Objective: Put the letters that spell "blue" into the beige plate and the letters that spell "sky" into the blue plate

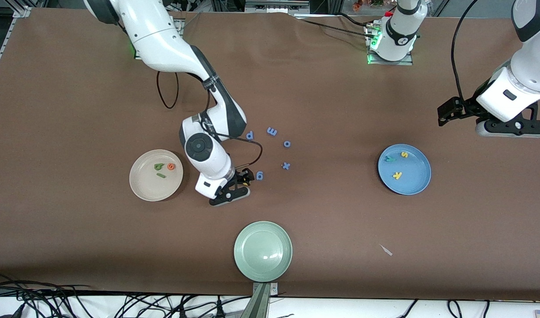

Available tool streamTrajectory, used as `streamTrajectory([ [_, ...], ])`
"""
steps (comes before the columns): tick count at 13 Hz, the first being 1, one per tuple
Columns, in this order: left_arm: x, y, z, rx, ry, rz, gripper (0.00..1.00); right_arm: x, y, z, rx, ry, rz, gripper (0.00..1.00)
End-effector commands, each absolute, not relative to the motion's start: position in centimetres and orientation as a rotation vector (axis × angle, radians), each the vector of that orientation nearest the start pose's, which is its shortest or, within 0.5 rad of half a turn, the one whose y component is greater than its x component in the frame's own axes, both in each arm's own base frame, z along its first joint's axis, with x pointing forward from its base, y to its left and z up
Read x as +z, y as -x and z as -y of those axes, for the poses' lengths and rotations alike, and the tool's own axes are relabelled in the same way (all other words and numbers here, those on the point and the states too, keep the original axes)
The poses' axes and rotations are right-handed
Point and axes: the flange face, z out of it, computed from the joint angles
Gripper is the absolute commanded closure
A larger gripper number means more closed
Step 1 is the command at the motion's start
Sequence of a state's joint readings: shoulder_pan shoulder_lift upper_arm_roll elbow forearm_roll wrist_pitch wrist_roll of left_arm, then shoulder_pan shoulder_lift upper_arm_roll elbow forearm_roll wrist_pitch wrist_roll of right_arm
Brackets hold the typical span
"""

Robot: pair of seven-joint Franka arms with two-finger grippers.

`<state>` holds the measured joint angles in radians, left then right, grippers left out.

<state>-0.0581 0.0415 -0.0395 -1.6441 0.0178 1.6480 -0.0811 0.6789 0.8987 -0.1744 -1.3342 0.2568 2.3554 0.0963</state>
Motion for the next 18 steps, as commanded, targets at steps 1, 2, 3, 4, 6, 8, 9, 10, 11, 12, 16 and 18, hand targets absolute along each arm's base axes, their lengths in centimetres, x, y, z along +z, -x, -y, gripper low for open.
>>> streamTrajectory([
  [1,57.8,-56.2,5.5,0.058,3.138,-0.017,0.00,18.8,-64.6,-40.3,-0.211,3.025,0.458,0.00],
  [2,57.8,-56.2,5.5,0.057,3.137,-0.017,0.00,18.1,-64.1,-40.6,-0.193,3.033,0.428,0.00],
  [3,57.8,-56.2,5.5,0.057,3.137,-0.017,0.00,17.6,-63.5,-41.1,-0.179,3.041,0.398,0.00],
  [4,57.8,-56.2,5.5,0.057,3.137,-0.015,0.00,17.1,-63.1,-41.2,-0.166,3.048,0.375,0.01],
  [6,57.8,-56.2,5.5,0.057,3.137,-0.017,0.00,16.4,-62.7,-41.1,-0.149,3.053,0.353,0.01],
  [8,57.8,-56.2,5.5,0.057,3.137,-0.017,0.00,16.3,-62.6,-41.1,-0.149,3.054,0.357,0.07],
  [9,57.8,-56.2,5.5,0.057,3.137,-0.017,0.00,16.1,-62.5,-40.9,-0.143,3.060,0.360,0.15],
  [10,57.8,-56.2,5.5,0.057,3.137,-0.017,0.00,16.0,-62.4,-40.8,-0.139,3.062,0.363,0.19],
  [11,57.8,-56.2,5.5,0.057,3.137,-0.017,0.00,15.9,-62.4,-40.8,-0.136,3.065,0.365,0.25],
  [12,57.9,-56.2,5.5,0.055,3.137,-0.017,0.00,15.9,-62.3,-40.7,-0.133,3.065,0.362,0.27],
  [16,57.8,-56.2,5.5,0.057,3.137,-0.017,0.00,15.4,-61.4,-41.1,-0.105,3.065,0.365,0.43],
  [18,57.8,-56.2,5.5,0.057,3.137,-0.017,0.00,15.5,-61.0,-40.7,-0.087,3.070,0.358,0.50],
])
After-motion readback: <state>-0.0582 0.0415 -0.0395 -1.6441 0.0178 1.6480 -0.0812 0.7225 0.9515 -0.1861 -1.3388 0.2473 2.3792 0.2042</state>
